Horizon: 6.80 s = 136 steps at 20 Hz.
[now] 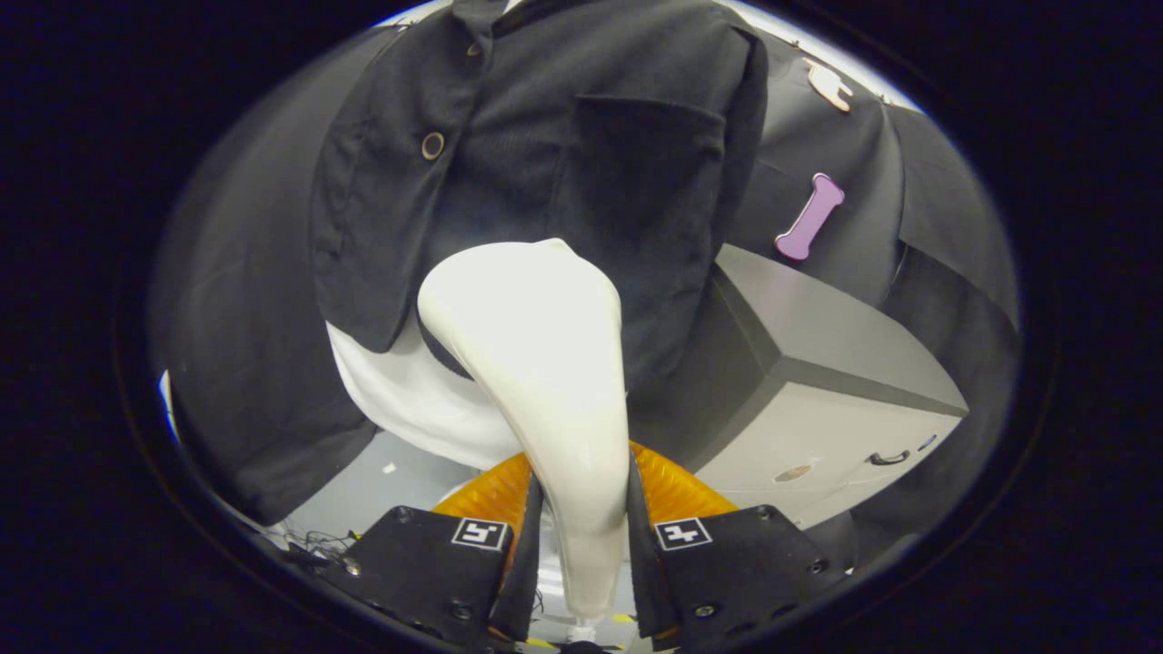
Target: Iron the clothes twice with a garment steamer, once on the left side and once on the right side.
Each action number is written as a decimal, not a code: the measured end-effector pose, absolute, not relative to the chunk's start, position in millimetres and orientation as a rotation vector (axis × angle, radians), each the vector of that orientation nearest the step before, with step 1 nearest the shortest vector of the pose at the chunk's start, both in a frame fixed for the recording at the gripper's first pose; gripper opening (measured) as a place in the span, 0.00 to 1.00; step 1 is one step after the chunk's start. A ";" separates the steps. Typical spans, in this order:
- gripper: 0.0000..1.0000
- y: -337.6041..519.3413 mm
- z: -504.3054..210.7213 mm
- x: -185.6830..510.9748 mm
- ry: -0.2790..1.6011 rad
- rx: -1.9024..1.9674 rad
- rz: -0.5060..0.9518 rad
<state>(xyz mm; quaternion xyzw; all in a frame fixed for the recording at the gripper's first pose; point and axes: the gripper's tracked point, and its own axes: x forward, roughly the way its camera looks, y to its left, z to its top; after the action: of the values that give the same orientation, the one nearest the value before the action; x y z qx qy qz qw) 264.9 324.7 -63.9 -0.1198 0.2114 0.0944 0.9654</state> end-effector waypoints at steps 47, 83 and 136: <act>0.45 572.4 356.8 252.2 -0.074 -0.327 0.163; 0.45 533.5 110.0 261.1 0.227 -0.371 0.135; 0.45 247.6 34.8 141.2 0.275 -0.076 0.200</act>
<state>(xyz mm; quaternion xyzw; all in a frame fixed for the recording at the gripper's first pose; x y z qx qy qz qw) 141.2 247.6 34.8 -0.0377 0.1368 0.0995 0.9849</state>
